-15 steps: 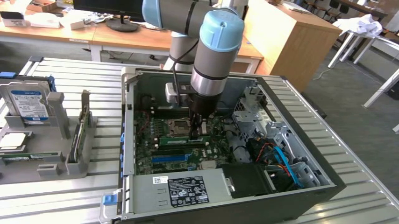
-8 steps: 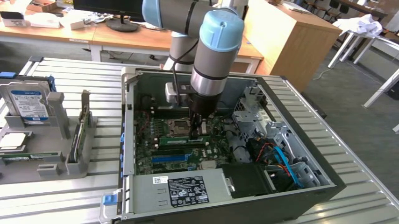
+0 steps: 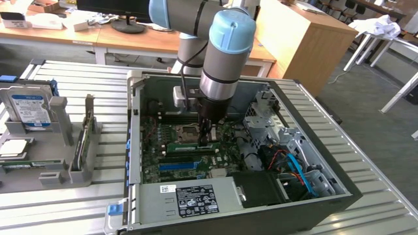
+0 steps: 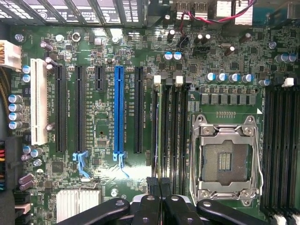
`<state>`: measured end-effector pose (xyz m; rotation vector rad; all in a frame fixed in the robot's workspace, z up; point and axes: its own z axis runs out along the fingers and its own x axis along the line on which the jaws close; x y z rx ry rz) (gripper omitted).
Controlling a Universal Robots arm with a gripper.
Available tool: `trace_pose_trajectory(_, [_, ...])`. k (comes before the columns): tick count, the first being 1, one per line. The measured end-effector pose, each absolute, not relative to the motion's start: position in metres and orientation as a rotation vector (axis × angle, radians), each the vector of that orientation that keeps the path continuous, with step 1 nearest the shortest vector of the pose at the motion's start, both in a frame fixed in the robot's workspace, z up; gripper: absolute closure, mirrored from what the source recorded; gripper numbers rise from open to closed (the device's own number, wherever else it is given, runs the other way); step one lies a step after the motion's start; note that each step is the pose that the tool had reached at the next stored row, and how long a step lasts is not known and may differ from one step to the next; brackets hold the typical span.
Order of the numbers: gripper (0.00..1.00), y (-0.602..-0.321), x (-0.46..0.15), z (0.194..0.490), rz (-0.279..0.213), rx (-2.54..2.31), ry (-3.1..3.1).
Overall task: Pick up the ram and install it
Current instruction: 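Insert the ram into the slot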
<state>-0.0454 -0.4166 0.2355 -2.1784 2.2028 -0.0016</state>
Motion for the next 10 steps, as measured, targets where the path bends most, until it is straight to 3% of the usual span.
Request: trace_pose_trajectory(10, [0.88,-0.4166,-0.0454,0.2355,-0.002,-2.169,2.213])
